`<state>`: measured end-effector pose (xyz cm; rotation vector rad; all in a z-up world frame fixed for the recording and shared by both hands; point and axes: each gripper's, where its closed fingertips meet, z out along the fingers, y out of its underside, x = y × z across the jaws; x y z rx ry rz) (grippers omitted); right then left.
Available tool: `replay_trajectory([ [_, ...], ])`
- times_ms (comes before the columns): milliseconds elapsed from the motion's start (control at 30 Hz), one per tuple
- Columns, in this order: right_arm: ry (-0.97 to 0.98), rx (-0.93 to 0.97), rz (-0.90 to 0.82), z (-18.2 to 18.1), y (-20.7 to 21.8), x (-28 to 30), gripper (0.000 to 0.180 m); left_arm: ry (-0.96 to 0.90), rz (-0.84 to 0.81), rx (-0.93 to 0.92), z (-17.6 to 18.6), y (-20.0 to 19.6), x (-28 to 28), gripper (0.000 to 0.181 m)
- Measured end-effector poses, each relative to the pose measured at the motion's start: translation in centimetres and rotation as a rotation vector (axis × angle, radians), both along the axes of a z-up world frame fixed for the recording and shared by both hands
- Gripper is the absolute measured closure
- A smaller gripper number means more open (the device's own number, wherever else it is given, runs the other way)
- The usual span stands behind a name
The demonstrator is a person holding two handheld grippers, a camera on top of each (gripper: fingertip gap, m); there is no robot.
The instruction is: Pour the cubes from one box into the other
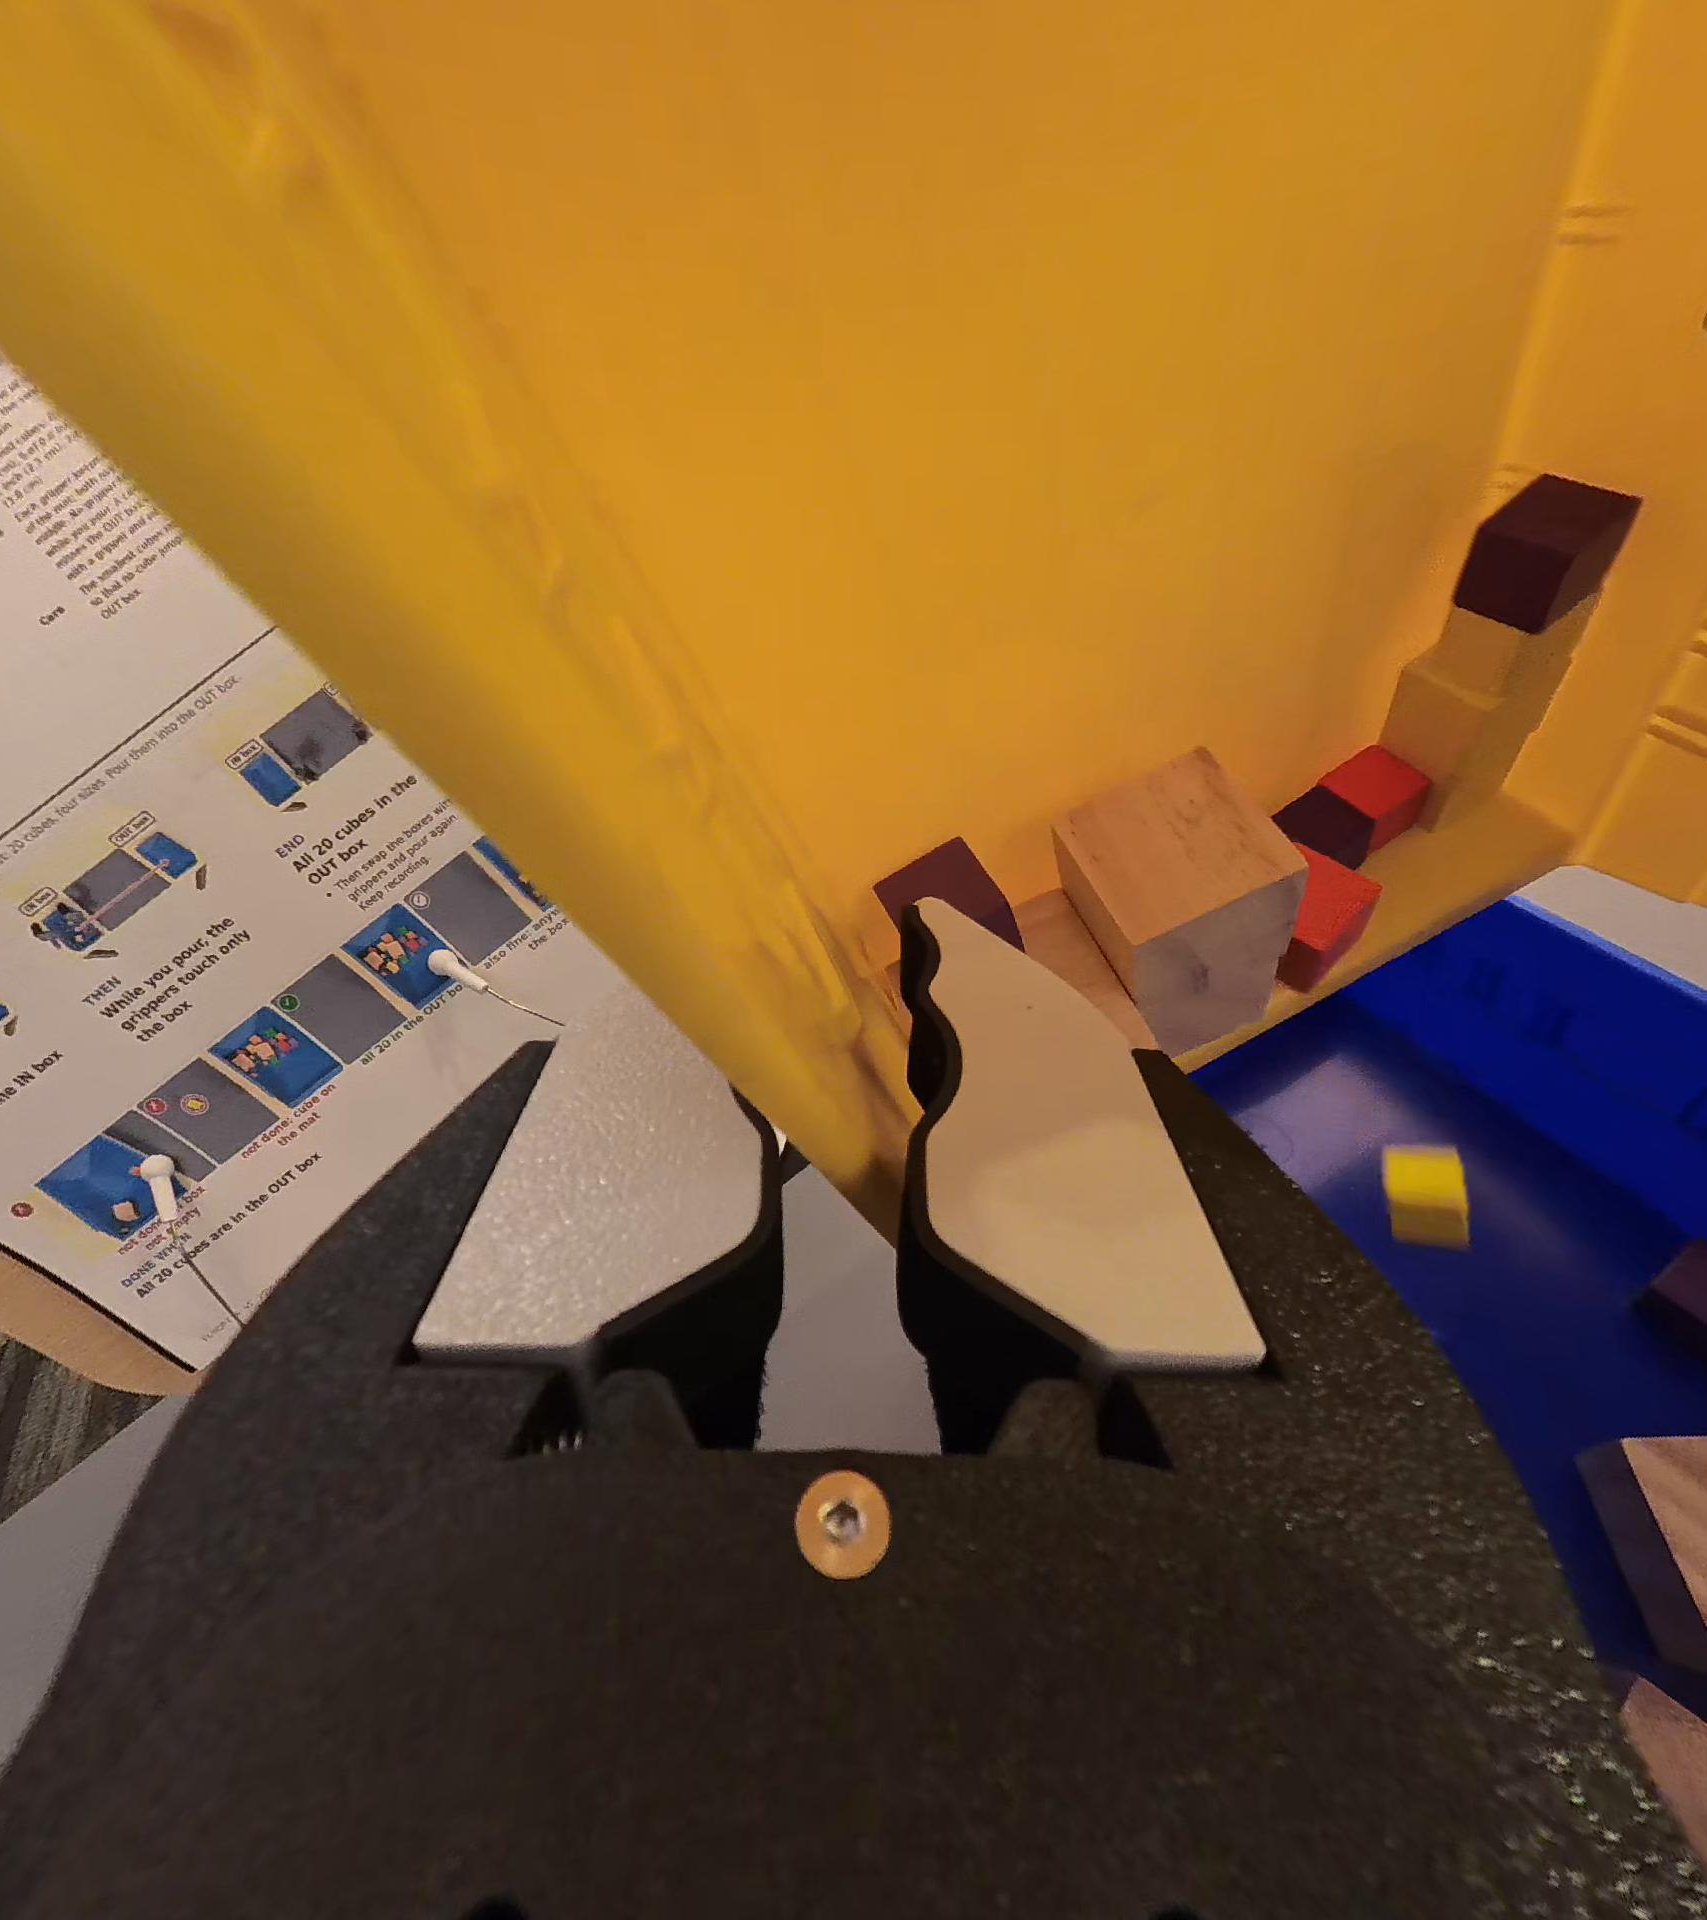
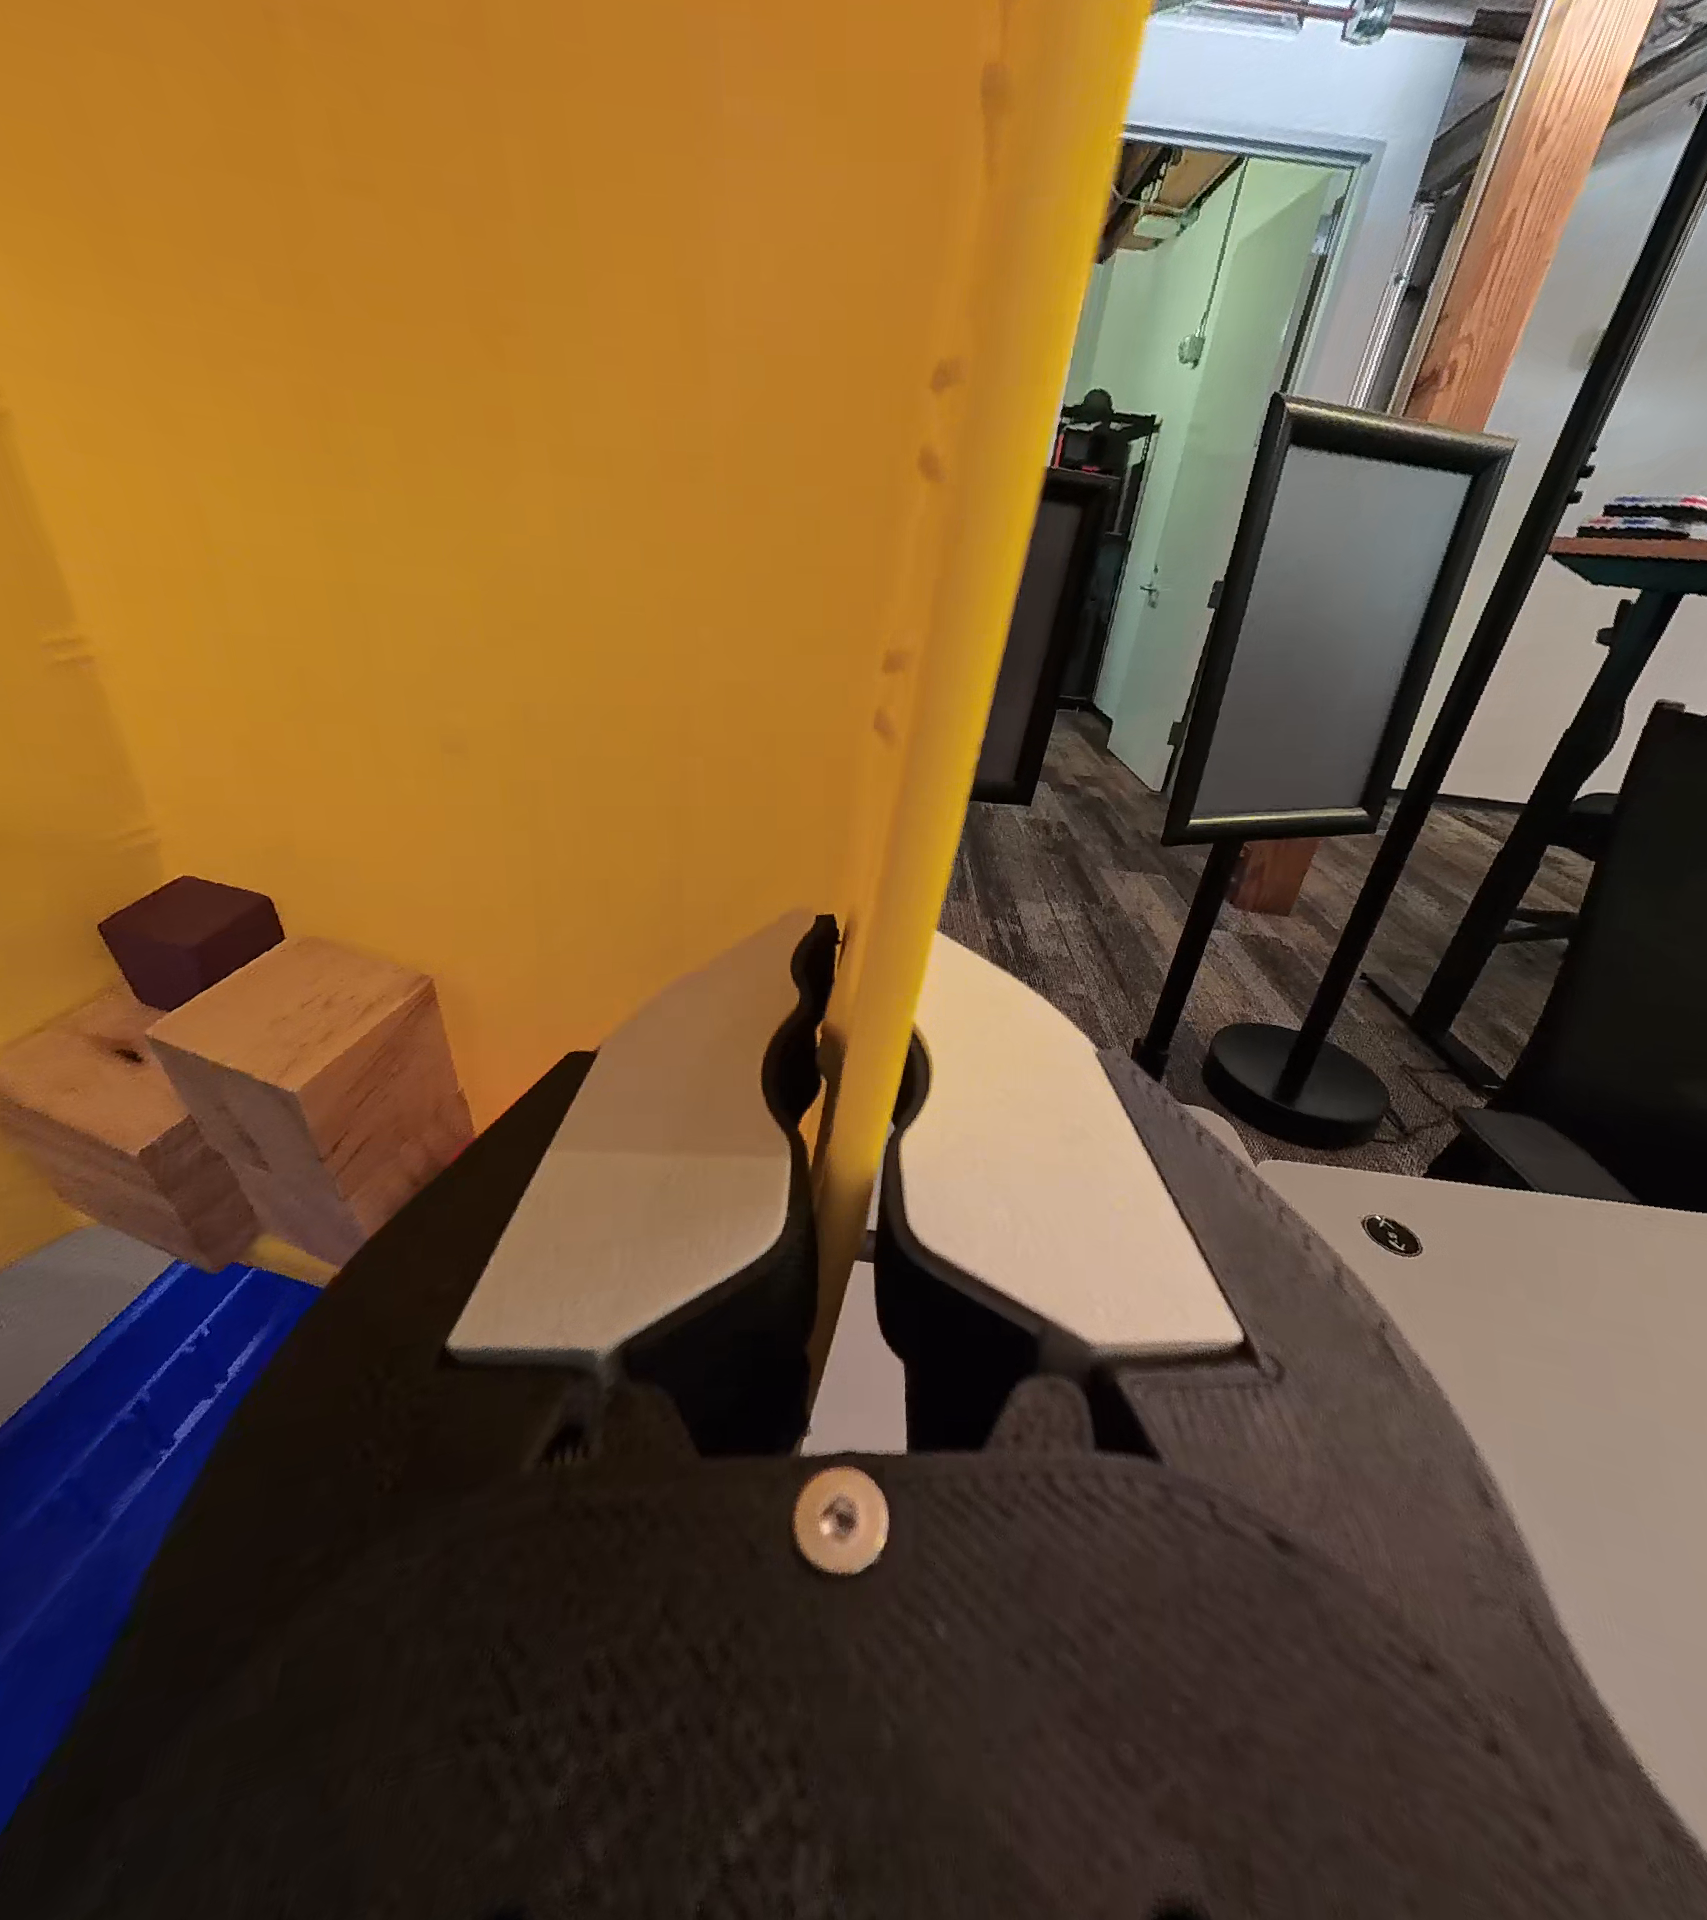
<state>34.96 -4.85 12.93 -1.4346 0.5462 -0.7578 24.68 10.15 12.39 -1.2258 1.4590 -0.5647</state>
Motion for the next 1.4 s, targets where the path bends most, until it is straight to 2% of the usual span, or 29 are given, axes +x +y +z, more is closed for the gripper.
replay_trajectory([
  [1000, -0.037, 0.004, 0.02, 0.2, 0.0, -0.2, 0.175, -0.053, -0.026, 0.003, -0.1, -0.3, -0.3, 0.159],
  [1400, -0.106, 0.072, 0.026, 1.6, -1.1, -0.8, 0.175, -0.14, -0.067, 0.043, 1.5, -1.6, -1.1, 0.158],
])
